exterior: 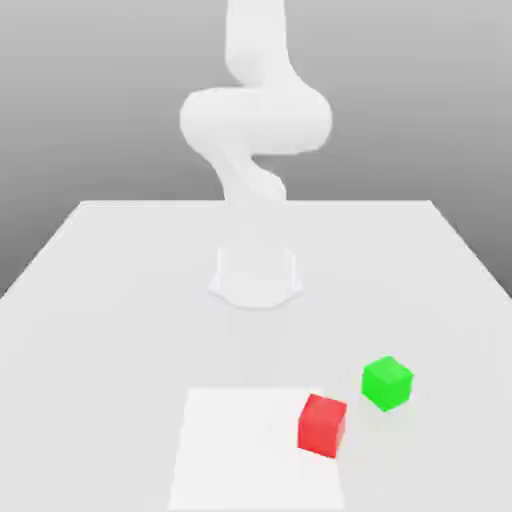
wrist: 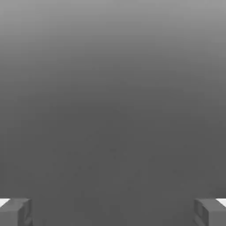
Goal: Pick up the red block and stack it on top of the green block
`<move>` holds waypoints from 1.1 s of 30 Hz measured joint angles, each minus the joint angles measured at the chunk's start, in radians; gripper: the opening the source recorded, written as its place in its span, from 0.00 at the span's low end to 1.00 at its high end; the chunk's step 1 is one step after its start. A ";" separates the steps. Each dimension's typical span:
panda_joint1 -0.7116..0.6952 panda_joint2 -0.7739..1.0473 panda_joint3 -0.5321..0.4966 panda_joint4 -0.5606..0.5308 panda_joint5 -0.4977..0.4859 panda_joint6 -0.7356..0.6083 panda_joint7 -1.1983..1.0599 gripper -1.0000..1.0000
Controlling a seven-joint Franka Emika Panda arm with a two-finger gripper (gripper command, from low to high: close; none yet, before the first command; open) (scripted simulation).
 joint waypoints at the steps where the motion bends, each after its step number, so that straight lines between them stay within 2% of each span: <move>1: 0.011 0.040 0.001 -0.019 -0.014 0.021 -0.035 0.50; 7: 0.073 0.264 -0.012 -0.122 -0.075 0.138 -0.241 0.50; 12: 0.124 0.446 -0.032 -0.208 -0.090 0.235 -0.435 0.50; 16: 0.161 0.590 -0.039 -0.277 -0.063 0.316 -0.618 0.50; 20: 0.196 0.731 -0.020 -0.346 0.010 0.396 -0.834 0.50; 26: 0.187 0.945 -0.005 -0.337 0.037 0.569 -0.895 0.50; 27: 0.187 0.976 -0.005 -0.333 0.036 0.594 -0.895 0.00; 33: 0.187 0.991 -0.005 -0.331 0.034 0.605 -0.894 0.00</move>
